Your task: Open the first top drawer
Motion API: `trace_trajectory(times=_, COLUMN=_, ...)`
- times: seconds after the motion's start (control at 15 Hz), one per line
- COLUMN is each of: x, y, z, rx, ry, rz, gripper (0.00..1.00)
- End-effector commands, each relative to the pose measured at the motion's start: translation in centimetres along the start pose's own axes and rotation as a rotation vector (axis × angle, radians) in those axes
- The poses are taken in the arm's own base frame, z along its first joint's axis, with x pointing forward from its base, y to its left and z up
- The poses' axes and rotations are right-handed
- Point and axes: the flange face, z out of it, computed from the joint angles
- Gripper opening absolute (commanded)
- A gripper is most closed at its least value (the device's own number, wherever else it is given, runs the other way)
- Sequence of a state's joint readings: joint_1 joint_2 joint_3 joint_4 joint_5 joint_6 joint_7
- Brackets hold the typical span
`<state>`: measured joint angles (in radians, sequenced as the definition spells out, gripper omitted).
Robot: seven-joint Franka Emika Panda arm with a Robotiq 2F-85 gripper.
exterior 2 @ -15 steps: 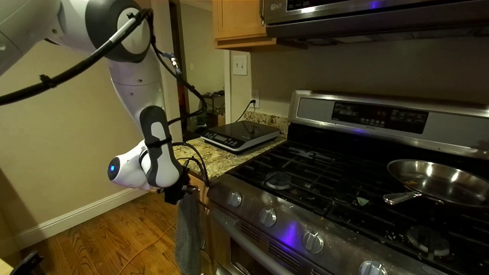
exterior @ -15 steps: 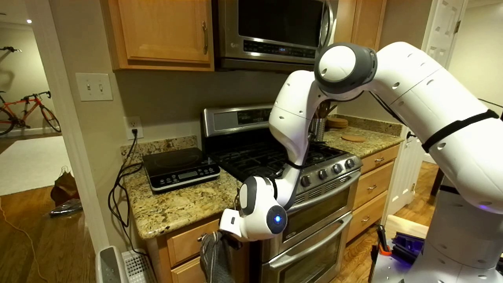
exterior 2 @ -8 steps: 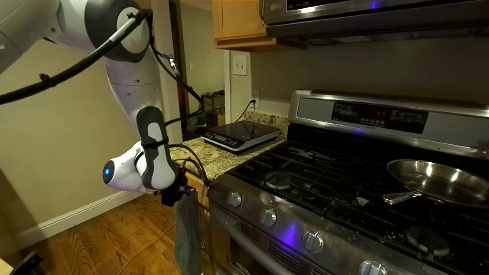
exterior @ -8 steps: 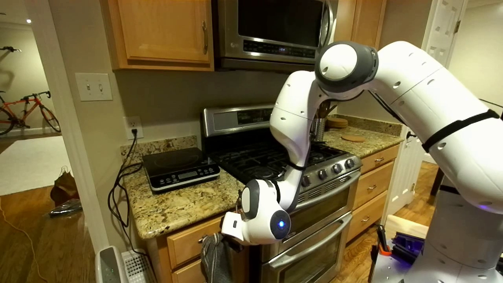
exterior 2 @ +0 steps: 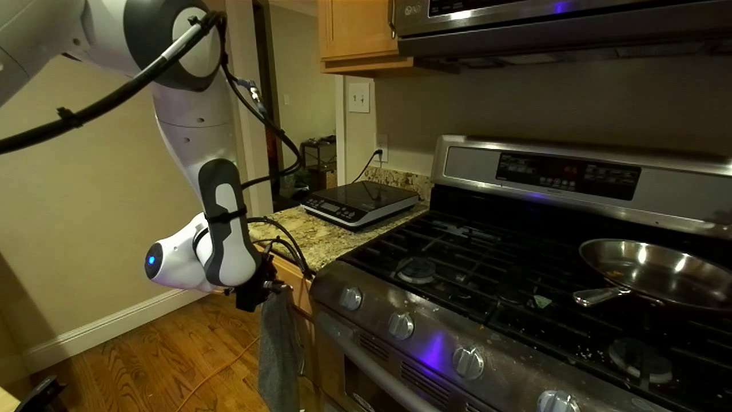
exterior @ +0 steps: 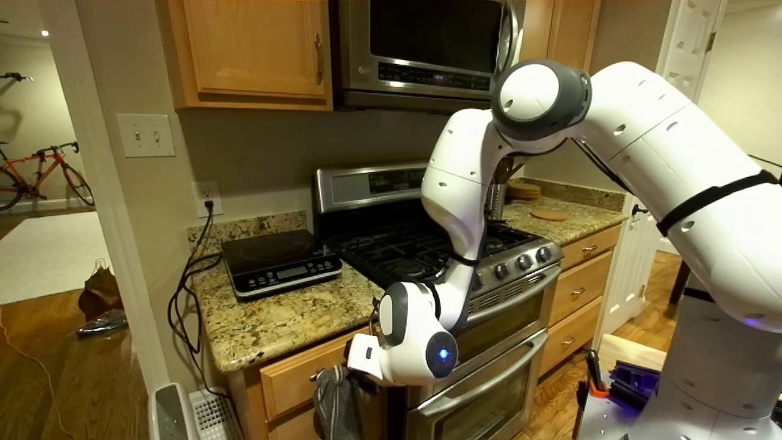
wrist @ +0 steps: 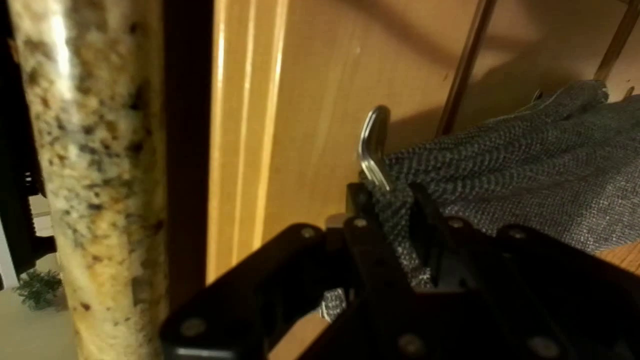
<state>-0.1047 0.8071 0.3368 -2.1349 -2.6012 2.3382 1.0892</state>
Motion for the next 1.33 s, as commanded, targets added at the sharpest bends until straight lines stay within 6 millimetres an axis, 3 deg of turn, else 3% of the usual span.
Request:
trace_trajectory(times=0.0, x=2.6, y=-3.9, z=-5.4, rx=0.077, ry=0.078, rz=-0.001, gripper=0.06)
trace_trajectory(times=0.07, x=2.8, y=-3.9, z=-5.7, rx=0.075, ry=0.082, rz=0.002, gripper=0.06)
trace_trajectory(times=0.13, x=1.4, y=-1.0, z=-2.0, rx=0.020, ry=0.033, rz=0.003, gripper=0.22)
trace_trajectory(times=0.33, x=3.6, y=-4.3, z=-5.0, rx=0.084, ry=0.090, rz=-0.013, gripper=0.22)
trace_trajectory(times=0.53, x=3.5, y=-4.5, z=-5.1, rx=0.087, ry=0.089, rz=-0.010, gripper=0.22)
trace_trajectory(times=0.6, x=3.5, y=-4.4, z=-5.0, rx=0.087, ry=0.088, rz=-0.009, gripper=0.47)
trace_trajectory(times=0.67, x=3.4, y=-4.3, z=-5.0, rx=0.091, ry=0.089, rz=-0.016, gripper=0.48)
trace_trajectory(times=0.8, x=3.1, y=-3.7, z=-4.5, rx=0.100, ry=0.090, rz=-0.022, gripper=0.60)
trace_trajectory(times=1.2, x=2.3, y=-1.2, z=-2.0, rx=0.127, ry=0.096, rz=-0.032, gripper=0.99)
trace_trajectory(times=1.27, x=1.9, y=-0.8, z=-1.7, rx=0.144, ry=0.102, rz=-0.034, gripper=0.99)
